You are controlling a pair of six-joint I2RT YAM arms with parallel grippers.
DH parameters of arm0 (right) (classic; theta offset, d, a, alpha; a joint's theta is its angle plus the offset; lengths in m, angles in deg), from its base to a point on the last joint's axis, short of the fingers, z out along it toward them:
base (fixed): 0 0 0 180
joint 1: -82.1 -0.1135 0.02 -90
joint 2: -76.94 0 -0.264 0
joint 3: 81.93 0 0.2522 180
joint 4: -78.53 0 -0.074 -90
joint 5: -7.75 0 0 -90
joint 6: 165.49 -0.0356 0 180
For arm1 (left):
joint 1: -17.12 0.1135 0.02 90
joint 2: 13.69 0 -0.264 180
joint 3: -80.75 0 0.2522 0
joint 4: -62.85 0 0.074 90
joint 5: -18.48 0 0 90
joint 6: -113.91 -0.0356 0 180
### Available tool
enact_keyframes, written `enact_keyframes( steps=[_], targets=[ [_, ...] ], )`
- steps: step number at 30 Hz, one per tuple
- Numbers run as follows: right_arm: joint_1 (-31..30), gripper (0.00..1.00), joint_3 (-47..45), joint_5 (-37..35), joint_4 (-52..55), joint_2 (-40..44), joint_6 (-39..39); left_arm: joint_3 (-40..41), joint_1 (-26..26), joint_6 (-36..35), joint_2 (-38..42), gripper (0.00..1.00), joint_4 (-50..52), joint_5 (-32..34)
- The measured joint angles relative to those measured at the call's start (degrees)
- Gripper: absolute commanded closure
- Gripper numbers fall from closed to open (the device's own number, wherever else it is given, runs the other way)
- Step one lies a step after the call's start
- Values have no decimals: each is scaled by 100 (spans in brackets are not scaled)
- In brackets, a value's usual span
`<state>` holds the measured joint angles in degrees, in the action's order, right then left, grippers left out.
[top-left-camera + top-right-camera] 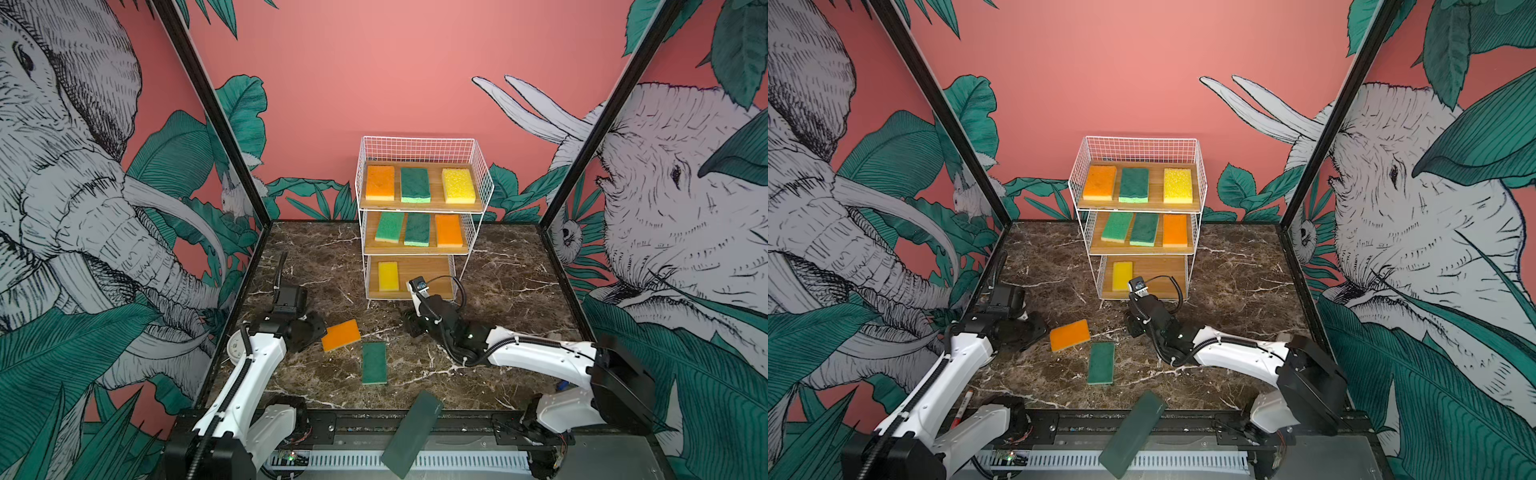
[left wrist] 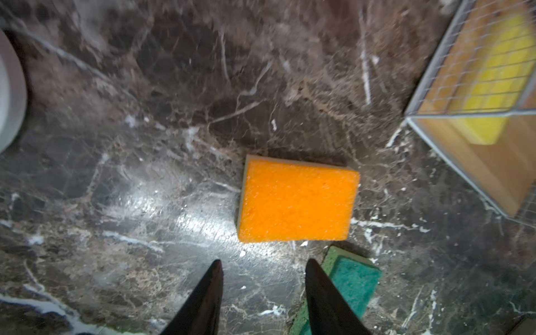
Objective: Arrange cleaning sponges on a shelf
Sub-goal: Rotate the cleaning sponge at the middle-left of the table.
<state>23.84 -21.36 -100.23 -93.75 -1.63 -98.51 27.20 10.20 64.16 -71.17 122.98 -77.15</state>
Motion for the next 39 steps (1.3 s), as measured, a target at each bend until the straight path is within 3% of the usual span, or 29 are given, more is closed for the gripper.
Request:
enact_keyframes(
  steps=[13, 17, 30, 33, 39],
  targets=[
    [-59, 45, -699, -173, 1784, 1768, -219, 133, 0, 31, -876, 63, -501, 409],
    [-66, 43, -756, -109, 2037, 1821, -221, 140, 0, 122, -1191, 72, -844, 549],
    [-236, 39, -752, 428, 2044, 1539, -258, -501, 74, 138, -2446, 74, -1349, 896],
    [-280, 39, -752, 498, 1998, 1480, -289, -527, 76, 146, -2476, 74, -1408, 894],
    [-326, 32, -715, 566, 1952, 1370, -334, -522, 76, 120, -2393, 64, -1384, 841]
  ],
)
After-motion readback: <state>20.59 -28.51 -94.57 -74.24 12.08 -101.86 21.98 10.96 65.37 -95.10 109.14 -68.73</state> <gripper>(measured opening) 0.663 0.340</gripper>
